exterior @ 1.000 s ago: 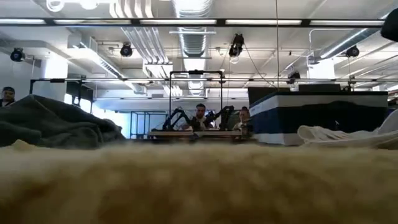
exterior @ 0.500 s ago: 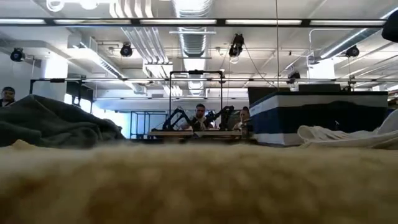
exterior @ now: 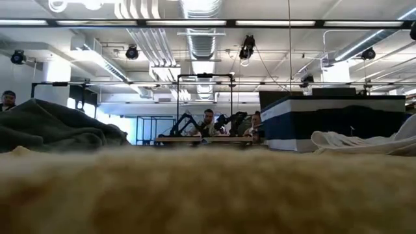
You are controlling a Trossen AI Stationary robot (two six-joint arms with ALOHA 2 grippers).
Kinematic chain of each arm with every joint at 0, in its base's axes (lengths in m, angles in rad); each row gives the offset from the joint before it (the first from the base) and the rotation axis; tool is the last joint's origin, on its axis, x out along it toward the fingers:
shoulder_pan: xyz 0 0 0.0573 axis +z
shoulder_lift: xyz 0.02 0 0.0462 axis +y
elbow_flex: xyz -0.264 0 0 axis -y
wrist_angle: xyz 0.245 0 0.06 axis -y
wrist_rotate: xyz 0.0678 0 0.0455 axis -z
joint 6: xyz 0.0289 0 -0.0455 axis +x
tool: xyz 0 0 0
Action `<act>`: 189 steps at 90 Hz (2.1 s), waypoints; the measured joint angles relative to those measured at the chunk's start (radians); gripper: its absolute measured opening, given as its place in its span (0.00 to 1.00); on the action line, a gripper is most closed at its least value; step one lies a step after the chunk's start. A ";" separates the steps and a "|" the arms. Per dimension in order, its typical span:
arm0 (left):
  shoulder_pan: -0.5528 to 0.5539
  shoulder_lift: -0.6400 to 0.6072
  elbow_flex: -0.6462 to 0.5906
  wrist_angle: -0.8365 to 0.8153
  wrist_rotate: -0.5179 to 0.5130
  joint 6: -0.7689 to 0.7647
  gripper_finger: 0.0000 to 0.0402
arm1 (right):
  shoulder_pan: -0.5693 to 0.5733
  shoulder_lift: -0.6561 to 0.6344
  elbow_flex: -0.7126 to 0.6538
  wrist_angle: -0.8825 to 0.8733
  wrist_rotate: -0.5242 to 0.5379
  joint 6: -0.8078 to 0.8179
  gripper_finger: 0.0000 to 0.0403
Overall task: Fold towel
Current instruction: Fold the yellow towel
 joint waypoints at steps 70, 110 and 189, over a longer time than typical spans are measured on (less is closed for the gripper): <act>0.002 -0.028 0.005 0.018 -0.099 0.040 0.64 | 0.007 0.000 -0.002 0.012 0.001 -0.001 0.00; 0.001 -0.032 -0.087 0.001 -0.061 -0.030 0.35 | 0.009 0.000 -0.013 0.018 0.027 0.005 0.00; -0.038 -0.127 -0.110 -0.227 -0.125 -0.114 0.01 | -0.021 -0.035 0.000 -0.048 -0.051 -0.020 0.00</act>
